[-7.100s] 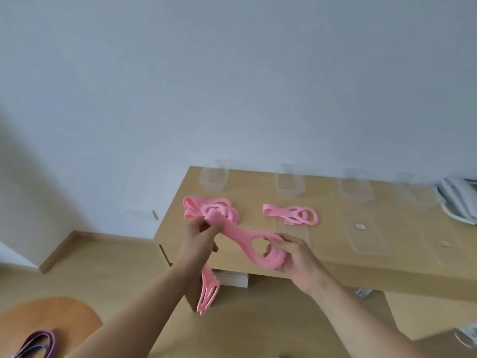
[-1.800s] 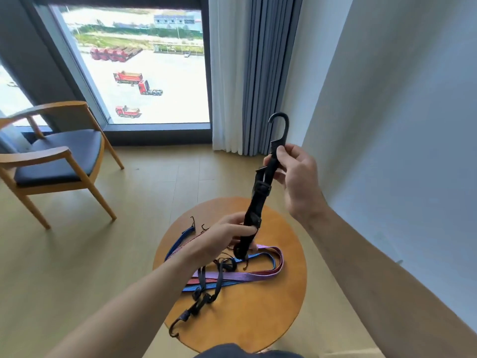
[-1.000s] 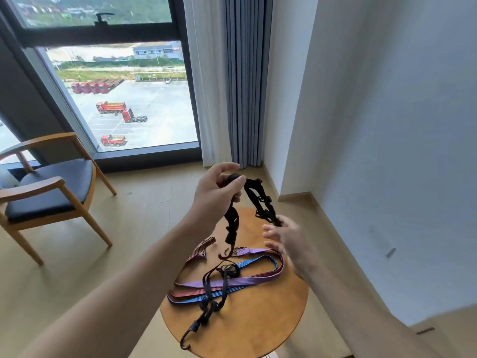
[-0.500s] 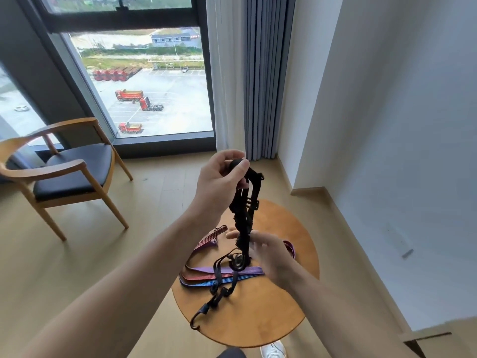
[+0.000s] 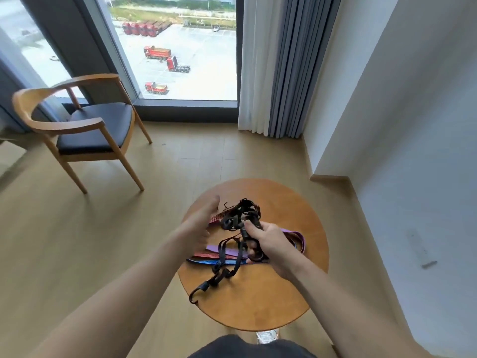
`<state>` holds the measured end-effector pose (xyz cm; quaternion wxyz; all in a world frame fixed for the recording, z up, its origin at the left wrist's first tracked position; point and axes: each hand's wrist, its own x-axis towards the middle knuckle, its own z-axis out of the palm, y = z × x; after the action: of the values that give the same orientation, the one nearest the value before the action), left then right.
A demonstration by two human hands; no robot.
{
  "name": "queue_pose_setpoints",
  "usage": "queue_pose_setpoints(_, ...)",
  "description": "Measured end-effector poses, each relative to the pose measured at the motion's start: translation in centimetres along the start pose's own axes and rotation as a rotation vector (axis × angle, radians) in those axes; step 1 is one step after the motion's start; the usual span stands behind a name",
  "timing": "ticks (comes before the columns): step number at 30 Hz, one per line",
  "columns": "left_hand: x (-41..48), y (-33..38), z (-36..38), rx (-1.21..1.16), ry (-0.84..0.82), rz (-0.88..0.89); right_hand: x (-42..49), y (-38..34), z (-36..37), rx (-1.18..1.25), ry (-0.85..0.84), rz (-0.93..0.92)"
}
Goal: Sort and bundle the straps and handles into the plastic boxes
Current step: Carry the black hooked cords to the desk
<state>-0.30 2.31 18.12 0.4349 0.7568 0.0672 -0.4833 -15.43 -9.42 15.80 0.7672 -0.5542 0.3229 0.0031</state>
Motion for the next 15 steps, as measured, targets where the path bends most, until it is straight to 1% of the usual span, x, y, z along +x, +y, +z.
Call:
queue_pose_setpoints(2, 1.0, -3.2, 0.3, -0.064, -0.177, -0.197, 0.8, 1.2, 0.5, -0.105, -0.03, 0.049)
queue_pose_setpoints(3, 1.5, -4.6, 0.5, -0.138, -0.249, -0.255, 1.1, 1.8, 0.8, -0.148, -0.065, 0.075)
queue_pose_setpoints(6, 3.1, -7.9, 1.3, -0.443, -0.327, -0.312, 1.7, 3.7, 1.6, -0.307, -0.206, 0.154)
queue_pose_setpoints(8, 3.5, -9.0, 1.8, -0.638, -0.349, -0.271, 2.2, 5.2, 1.9, -0.409, -0.285, 0.18)
queue_pose_setpoints(9, 3.7, -9.3, 1.9, -0.699, -0.329, -0.239, 2.4, 5.9, 1.9, -0.446, -0.322, 0.196)
queue_pose_setpoints(11, 4.3, -9.9, 1.9, -0.734, -0.223, -0.184, 2.9, 7.3, 2.1, -0.511, -0.402, 0.238)
queue_pose_setpoints(13, 4.7, -10.5, 1.7, -0.699, -0.11, -0.153, 3.6, 8.3, 2.1, -0.557, -0.495, 0.285)
queue_pose_setpoints(15, 5.1, -11.0, 1.1, -0.671, 0.03, -0.164, 4.6, 9.3, 2.1, -0.607, -0.559, 0.304)
